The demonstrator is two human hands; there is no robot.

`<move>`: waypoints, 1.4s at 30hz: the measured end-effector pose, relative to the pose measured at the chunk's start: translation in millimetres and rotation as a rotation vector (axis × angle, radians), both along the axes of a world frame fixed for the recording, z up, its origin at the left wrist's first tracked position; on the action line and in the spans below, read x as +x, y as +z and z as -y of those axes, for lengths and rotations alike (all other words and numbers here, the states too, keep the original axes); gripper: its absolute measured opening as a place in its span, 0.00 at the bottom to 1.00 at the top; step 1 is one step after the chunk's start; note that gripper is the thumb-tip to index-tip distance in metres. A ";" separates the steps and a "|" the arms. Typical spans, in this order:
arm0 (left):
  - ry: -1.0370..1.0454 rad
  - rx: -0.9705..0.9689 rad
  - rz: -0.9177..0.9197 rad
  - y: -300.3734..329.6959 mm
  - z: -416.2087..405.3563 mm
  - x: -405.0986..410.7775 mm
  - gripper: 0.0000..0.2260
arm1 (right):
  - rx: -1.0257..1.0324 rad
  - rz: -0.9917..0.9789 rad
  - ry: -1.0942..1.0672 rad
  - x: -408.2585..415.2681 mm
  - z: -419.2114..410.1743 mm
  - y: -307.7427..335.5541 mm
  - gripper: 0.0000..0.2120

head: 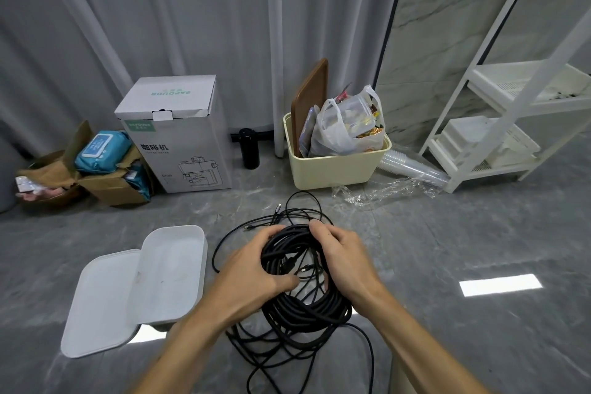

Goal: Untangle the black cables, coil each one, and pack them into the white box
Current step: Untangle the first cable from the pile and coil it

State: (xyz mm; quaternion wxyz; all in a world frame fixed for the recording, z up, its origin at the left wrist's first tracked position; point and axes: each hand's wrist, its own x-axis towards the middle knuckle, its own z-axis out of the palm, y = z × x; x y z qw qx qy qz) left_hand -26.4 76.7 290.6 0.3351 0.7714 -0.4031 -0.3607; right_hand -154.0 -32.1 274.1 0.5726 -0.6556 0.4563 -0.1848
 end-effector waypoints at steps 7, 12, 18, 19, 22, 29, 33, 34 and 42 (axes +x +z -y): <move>-0.030 -0.150 0.389 -7.3 -1.0 -2.2 0.26 | -0.017 -0.094 -0.055 2.9 0.6 -6.8 0.25; 0.053 -0.217 0.442 -15.1 1.0 -7.3 0.15 | -0.033 -0.095 -0.160 3.1 0.4 -7.4 0.26; 0.091 -0.235 0.464 -13.9 2.3 -6.8 0.13 | -0.032 -0.096 -0.186 5.2 -1.7 -5.4 0.26; 0.093 -0.242 0.463 -14.6 2.4 -7.5 0.12 | -0.040 -0.100 -0.185 5.0 -2.6 -4.2 0.25; 0.058 -0.296 0.517 -17.3 3.5 -9.3 0.10 | -0.061 -0.110 -0.180 4.0 -3.6 -1.8 0.23; 0.120 -0.371 0.451 -15.0 4.1 -10.0 0.07 | -0.052 -0.068 -0.192 3.3 -2.9 4.3 0.25; 0.147 -0.385 0.466 -17.6 3.6 -10.5 0.06 | -0.009 -0.043 -0.193 4.1 -3.1 6.2 0.21; 0.143 -0.393 0.487 -17.5 3.6 -9.9 0.06 | 0.013 -0.032 -0.196 4.1 -2.6 6.1 0.19; 0.050 -0.294 0.413 -14.5 6.7 2.8 0.11 | 0.082 -0.047 -0.237 0.8 -0.6 3.4 0.20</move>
